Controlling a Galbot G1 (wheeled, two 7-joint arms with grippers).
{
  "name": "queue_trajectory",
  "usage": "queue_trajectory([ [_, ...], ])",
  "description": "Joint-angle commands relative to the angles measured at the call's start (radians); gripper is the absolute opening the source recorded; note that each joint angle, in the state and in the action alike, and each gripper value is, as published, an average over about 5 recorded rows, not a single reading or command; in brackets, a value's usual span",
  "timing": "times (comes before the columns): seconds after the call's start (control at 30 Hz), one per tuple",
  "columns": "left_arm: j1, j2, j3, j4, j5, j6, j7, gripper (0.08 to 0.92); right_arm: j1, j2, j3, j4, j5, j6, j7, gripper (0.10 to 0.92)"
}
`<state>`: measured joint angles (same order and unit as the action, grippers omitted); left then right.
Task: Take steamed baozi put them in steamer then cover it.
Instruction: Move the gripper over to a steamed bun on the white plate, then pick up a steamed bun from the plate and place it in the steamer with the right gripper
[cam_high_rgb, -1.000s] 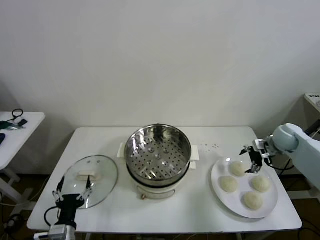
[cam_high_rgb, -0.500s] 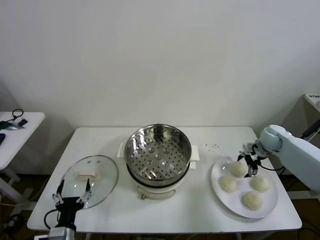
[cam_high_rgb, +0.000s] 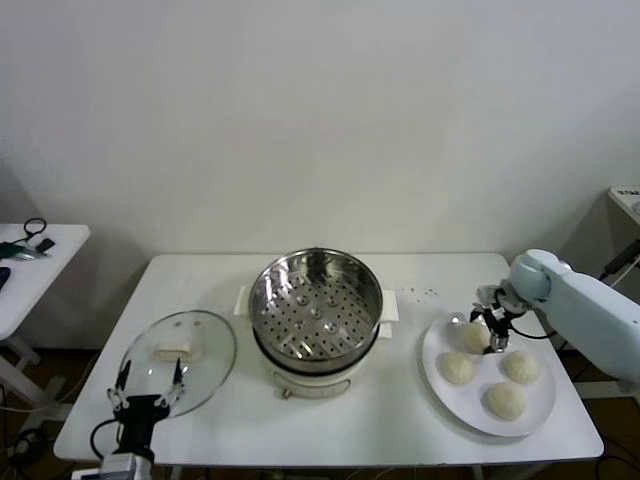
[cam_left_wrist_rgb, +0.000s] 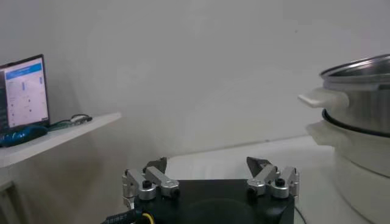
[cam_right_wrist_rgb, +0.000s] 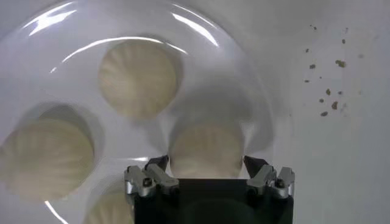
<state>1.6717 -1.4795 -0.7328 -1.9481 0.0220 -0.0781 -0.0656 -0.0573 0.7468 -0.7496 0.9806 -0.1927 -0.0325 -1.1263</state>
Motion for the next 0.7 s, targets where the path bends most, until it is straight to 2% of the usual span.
queue_trajectory([
  [0.03, 0.005, 0.0, -0.001, -0.001, -0.001, -0.003, -0.001, 0.823, 0.006, 0.01, -0.002, -0.015, -0.005, 0.004, -0.006, 0.782],
  [0.37, 0.015, -0.002, 0.001, -0.001, -0.001, -0.008, -0.002, 0.823, 0.004, -0.006, 0.01, -0.004, -0.006, 0.018, -0.017, 0.715],
  [0.7, 0.02, -0.003, -0.007, -0.002, -0.007, -0.002, -0.034, 0.823, 0.137, -0.021, -0.069, 0.055, 0.045, 0.089, -0.047, 0.699],
])
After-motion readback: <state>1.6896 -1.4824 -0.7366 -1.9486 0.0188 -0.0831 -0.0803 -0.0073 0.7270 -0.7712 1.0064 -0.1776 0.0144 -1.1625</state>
